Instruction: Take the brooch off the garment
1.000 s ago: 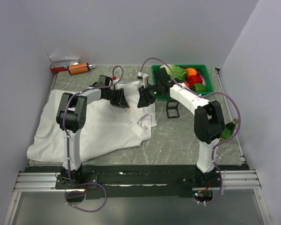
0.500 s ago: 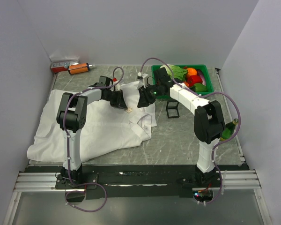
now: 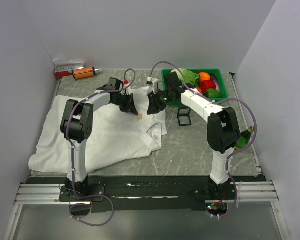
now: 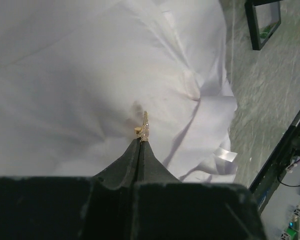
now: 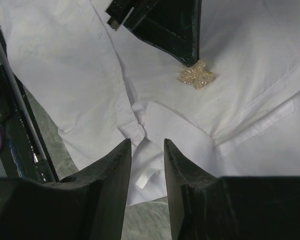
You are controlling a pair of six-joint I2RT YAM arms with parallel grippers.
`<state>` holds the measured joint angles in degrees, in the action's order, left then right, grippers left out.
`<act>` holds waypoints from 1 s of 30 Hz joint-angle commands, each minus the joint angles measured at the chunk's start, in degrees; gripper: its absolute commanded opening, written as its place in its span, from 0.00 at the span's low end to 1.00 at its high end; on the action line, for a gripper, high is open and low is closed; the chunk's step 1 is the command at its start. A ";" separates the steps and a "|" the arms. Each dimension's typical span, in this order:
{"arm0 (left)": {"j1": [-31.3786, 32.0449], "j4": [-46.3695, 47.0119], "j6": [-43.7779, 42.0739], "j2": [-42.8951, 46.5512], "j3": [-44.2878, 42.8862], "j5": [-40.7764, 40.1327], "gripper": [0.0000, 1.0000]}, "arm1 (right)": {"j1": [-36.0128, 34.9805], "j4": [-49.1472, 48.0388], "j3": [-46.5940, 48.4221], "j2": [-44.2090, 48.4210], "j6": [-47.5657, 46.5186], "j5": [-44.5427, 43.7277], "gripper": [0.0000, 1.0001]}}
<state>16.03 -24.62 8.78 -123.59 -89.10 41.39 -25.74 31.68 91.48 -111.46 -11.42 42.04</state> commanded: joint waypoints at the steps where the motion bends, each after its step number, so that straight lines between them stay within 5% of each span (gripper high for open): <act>1: 1.54 -6.83 -6.38 7.39 -5.55 -4.29 0.01 | -0.28 -1.27 -0.60 2.48 -0.09 -3.71 0.39; 9: 8.04 -13.78 -19.83 12.23 -5.57 -21.93 0.01 | -0.10 -1.18 -0.69 2.30 1.40 -3.63 0.39; 14: 13.13 -10.36 -20.38 15.22 0.67 -27.67 0.01 | 0.60 -1.01 -2.35 3.52 2.63 -6.70 0.39; 24: 15.00 1.22 -4.57 15.74 14.30 -11.69 0.32 | 4.29 -0.22 -6.93 5.29 4.39 -6.80 0.41; 26: 14.47 1.95 -3.51 16.27 13.87 -10.11 0.43 | 4.38 -0.48 -6.58 5.20 5.09 -6.10 0.43; 30: 10.87 1.42 -4.03 20.04 10.71 -5.55 0.47 | 4.29 -1.88 -5.97 4.23 7.28 -3.29 0.43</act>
<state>30.37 -27.38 2.26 -109.49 -74.63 28.25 -21.30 31.79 84.09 -110.02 -6.79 35.62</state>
